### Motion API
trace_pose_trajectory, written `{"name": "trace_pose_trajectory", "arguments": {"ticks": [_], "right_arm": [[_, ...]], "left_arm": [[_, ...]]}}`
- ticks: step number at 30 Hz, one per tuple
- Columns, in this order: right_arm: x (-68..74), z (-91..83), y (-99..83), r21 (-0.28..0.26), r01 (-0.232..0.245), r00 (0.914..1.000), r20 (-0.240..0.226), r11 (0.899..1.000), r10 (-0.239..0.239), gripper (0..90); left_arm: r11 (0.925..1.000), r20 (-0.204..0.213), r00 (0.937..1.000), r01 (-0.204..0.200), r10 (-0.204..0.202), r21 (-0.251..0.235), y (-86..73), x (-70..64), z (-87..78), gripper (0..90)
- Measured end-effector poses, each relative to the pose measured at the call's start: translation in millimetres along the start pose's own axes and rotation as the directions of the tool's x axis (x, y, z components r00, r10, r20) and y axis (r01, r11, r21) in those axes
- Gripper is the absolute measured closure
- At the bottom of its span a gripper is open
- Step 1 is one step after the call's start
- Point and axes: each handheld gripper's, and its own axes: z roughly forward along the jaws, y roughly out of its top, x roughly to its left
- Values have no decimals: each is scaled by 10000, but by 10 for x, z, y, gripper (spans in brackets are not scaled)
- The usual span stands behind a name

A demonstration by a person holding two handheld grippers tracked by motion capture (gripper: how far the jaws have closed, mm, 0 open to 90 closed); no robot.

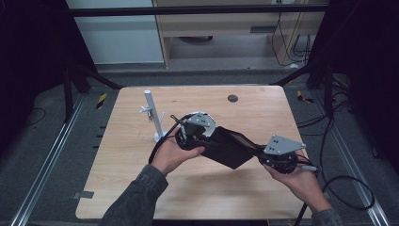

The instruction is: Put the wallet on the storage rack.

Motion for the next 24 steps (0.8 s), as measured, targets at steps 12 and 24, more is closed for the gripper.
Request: {"name": "trace_pose_trajectory", "arguments": {"ticks": [12, 24], "right_arm": [[148, 249, -390, 716, -1316, 9896, -489, 9887, 1352, 308], [64, 531, -907, 1464, -3727, 9196, 1900, 9163, 3437, 97]], "left_arm": [[9976, -926, 9956, -39, 102, 686, 264, -82, -170, 801], [9962, -1410, 9899, -17, 140, 870, 378, 8, -483, 801]]}}
